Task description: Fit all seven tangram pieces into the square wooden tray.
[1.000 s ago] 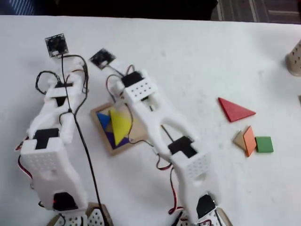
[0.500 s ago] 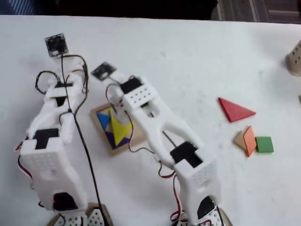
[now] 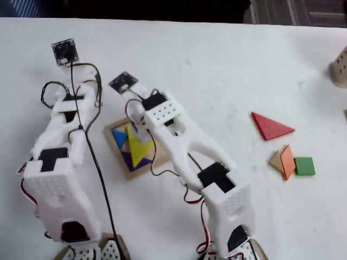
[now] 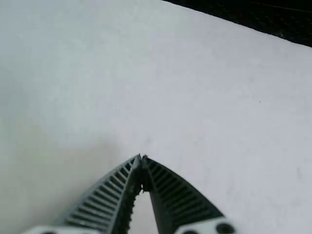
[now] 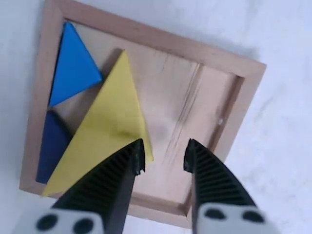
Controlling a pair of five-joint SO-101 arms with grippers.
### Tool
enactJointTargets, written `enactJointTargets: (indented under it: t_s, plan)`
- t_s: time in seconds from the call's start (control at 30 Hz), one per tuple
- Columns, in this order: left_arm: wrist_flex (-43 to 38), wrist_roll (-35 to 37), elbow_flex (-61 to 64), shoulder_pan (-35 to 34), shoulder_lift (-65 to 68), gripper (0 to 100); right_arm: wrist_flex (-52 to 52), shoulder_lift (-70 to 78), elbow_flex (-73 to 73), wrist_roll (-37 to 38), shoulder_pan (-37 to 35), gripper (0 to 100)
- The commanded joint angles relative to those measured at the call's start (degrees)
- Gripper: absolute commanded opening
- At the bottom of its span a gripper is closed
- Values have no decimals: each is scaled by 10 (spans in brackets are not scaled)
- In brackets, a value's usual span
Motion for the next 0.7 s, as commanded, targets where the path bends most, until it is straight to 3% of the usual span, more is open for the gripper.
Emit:
enactJointTargets:
  t_s: [0.0, 0.17, 0.43, 0.67]
  plan:
    - [4, 6, -33, 2, -30, 23, 25, -97, 17, -4, -7, 52]
    - [4, 6, -34, 6, -30, 23, -26, -207, 158, -6, -73, 26]
    - [4, 6, -34, 5, -30, 23, -291, -309, 386, -58, -156, 18]
    - [4, 6, -34, 5, -30, 23, -302, -275, 407, -57, -150, 18]
